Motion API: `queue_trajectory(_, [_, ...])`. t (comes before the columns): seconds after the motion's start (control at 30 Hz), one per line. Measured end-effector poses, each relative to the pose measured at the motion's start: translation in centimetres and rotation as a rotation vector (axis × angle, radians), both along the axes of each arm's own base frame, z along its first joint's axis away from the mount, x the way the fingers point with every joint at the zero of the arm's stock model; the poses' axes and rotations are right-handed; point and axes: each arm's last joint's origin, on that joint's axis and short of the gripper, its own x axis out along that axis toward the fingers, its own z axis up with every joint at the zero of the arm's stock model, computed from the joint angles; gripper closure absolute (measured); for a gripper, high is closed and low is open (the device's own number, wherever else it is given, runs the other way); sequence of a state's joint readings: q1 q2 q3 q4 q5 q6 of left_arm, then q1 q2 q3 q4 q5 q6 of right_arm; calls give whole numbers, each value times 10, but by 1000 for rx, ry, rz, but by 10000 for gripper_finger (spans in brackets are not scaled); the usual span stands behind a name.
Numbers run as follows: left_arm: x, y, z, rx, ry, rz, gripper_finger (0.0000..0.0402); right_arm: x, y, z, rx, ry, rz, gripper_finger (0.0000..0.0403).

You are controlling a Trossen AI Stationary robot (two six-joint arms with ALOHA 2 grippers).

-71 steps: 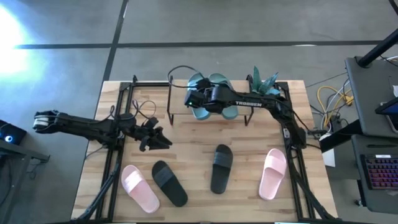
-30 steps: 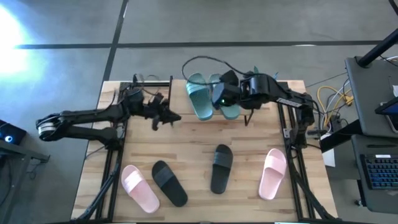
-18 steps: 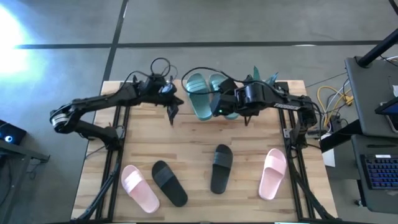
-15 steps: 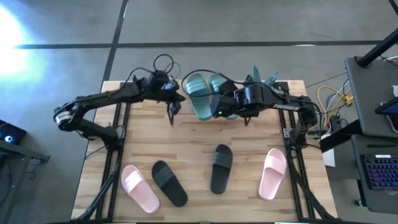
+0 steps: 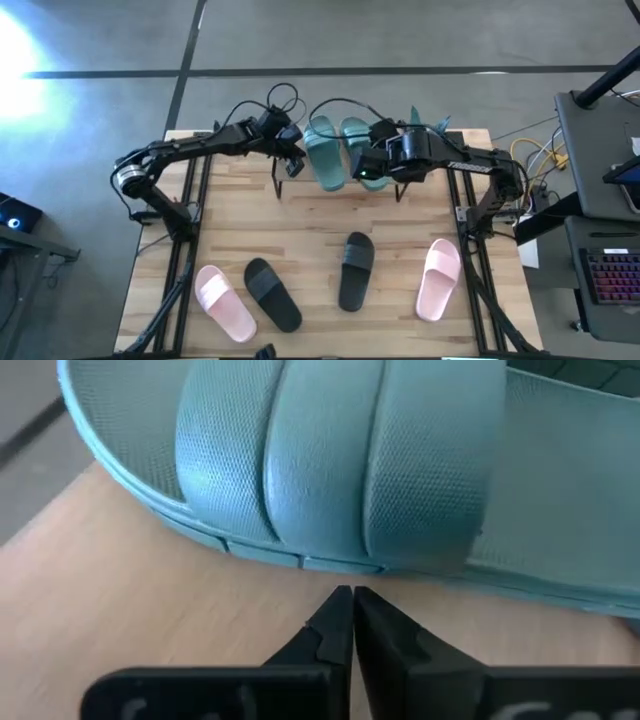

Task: Pick and place slides into the shelf
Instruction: Put the green slide on the shelf, then adjust the green slides on the shelf

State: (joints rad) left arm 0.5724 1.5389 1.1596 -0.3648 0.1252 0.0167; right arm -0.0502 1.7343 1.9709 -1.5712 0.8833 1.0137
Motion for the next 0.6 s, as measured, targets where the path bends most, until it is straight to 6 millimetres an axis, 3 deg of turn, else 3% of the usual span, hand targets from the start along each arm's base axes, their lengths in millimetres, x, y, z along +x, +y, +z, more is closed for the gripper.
queue_trajectory(0.3, [4, 13, 24, 108, -56, 15, 401, -6, -16, -22, 62, 83, -44, 394])
queue_trajectory(0.6, [11, 20, 5, 63, -2, 10, 401, -17, -35, -49, 178, 175, -108, 394])
